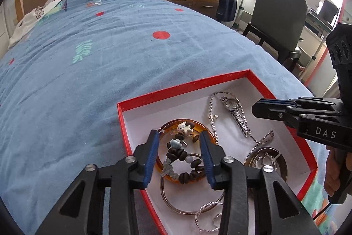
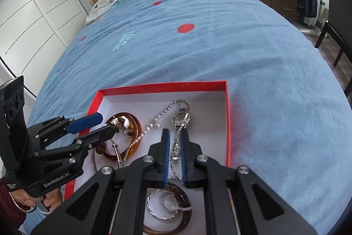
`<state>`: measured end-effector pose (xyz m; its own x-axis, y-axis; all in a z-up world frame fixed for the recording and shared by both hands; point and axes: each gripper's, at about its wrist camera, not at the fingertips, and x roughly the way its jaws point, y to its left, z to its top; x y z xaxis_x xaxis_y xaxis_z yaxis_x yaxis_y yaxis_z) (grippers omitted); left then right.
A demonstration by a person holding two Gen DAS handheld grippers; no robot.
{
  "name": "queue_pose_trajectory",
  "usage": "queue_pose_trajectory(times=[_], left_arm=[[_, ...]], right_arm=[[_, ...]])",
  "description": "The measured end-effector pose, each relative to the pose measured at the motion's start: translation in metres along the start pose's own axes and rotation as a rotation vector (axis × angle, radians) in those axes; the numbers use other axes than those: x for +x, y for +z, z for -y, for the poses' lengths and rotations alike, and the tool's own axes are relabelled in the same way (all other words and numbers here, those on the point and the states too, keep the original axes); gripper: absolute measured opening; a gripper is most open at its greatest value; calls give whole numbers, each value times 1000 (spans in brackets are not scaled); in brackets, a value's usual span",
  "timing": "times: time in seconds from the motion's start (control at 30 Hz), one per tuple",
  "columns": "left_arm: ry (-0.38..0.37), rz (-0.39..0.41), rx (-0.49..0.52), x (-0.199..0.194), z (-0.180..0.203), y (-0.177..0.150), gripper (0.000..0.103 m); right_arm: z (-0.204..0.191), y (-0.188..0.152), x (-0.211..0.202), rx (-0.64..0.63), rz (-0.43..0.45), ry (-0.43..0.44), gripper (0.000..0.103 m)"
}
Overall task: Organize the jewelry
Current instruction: 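Lift and carry the bracelet and necklace into the red box with both tools, then open both tools to release the bracelet and necklace in the box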
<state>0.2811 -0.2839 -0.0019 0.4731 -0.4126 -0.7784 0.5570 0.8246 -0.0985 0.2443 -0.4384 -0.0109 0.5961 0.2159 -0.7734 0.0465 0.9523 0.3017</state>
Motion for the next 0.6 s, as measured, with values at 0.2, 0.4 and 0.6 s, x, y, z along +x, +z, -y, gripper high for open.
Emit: queue_pose_trajectory(times=[0.2,0.4,0.6], left_arm=[[2,15,-4,-14,2,-1,47],[11,39,-37,-44,3,-11,58],[63,70,-133,-81,5,-36,68]], right_arm=[[-4,-1,-19,-2,25,-14,28],[-13,-11,-45,-2,47,-31,32],[-33,-35,-70,-15,58,-58,35]])
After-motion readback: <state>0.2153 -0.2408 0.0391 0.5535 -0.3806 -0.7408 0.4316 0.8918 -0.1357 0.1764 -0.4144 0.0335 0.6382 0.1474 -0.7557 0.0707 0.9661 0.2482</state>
